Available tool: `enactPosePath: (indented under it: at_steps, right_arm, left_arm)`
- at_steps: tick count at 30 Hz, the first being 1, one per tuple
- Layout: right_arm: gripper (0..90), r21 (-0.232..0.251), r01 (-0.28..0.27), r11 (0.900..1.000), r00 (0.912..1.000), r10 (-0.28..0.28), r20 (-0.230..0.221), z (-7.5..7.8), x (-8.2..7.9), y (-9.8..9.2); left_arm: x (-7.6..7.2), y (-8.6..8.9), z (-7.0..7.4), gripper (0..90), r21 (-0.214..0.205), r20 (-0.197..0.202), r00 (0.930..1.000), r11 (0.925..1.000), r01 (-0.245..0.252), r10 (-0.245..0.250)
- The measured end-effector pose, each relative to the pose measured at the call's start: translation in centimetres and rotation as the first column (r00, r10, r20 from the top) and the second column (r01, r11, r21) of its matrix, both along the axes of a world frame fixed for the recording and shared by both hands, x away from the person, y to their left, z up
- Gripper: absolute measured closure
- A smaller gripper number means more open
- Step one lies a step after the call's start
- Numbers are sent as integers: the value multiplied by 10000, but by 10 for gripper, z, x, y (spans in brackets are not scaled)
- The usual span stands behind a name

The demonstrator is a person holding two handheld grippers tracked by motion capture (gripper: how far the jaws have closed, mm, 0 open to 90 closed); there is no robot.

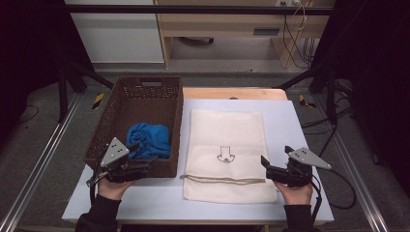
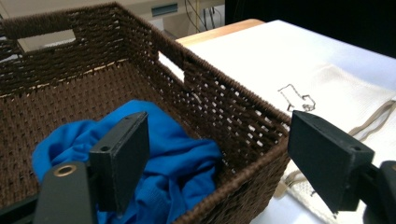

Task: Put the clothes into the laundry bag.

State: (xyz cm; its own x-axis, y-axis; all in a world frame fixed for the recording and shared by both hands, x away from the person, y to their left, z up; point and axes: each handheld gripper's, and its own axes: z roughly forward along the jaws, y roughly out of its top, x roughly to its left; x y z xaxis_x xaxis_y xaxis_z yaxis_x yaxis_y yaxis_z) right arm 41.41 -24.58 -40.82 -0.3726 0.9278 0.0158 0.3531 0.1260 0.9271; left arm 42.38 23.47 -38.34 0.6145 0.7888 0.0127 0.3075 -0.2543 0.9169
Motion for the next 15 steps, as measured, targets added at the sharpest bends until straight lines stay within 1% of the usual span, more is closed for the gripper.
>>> enactPosePath:
  at_steps: [4, 6, 9, 10, 11, 12, 13, 14, 15]
  right_arm:
    - [93, 41, -13, 10000, 10000, 14, -18, 2, 0, 1]
    - [98, 95, -48, 9999, 10000, 47, 18, 4, -2, 2]
    - [100, 35, -64, 10000, 10000, 64, 14, 6, -3, 5]
    - [102, -29, -123, 9999, 9999, 123, 25, 7, -3, 7]
    - [102, -29, -123, 9999, 9999, 123, 25, 7, -3, 7]
    - [104, -13, -208, 9998, 9998, 208, 51, 9, -3, 11]
    - [106, -36, -271, 9996, 9996, 271, 49, 10, -4, 12]
    - [109, -22, -342, 9994, 9994, 342, 48, 10, -4, 14]
    - [111, -27, -400, 9992, 9992, 400, 39, 10, -4, 15]
  left_arm:
    - [-2, -3, 1, 206, -128, 55, 10000, 9999, -10, 11]
    - [-4, -6, 1, 221, -190, 106, 9999, 9998, 99, -97]
    - [-6, -11, 1, 247, -206, 164, 9997, 9996, 203, -200]
    - [-8, -16, 1, 256, -148, 216, 9992, 9993, 331, -328]
    - [-8, -16, 1, 259, -148, 216, 9992, 9993, 331, -328]
    - [-11, -21, 1, 276, -101, 246, 9985, 9988, 489, -486]
    - [-11, -21, 1, 294, -101, 246, 9985, 9988, 489, -486]
    - [-13, -28, 0, 308, 40, 249, 9974, 9977, 680, -680]
    - [-14, -31, -1, 320, 93, 222, 9967, 9970, 773, -775]
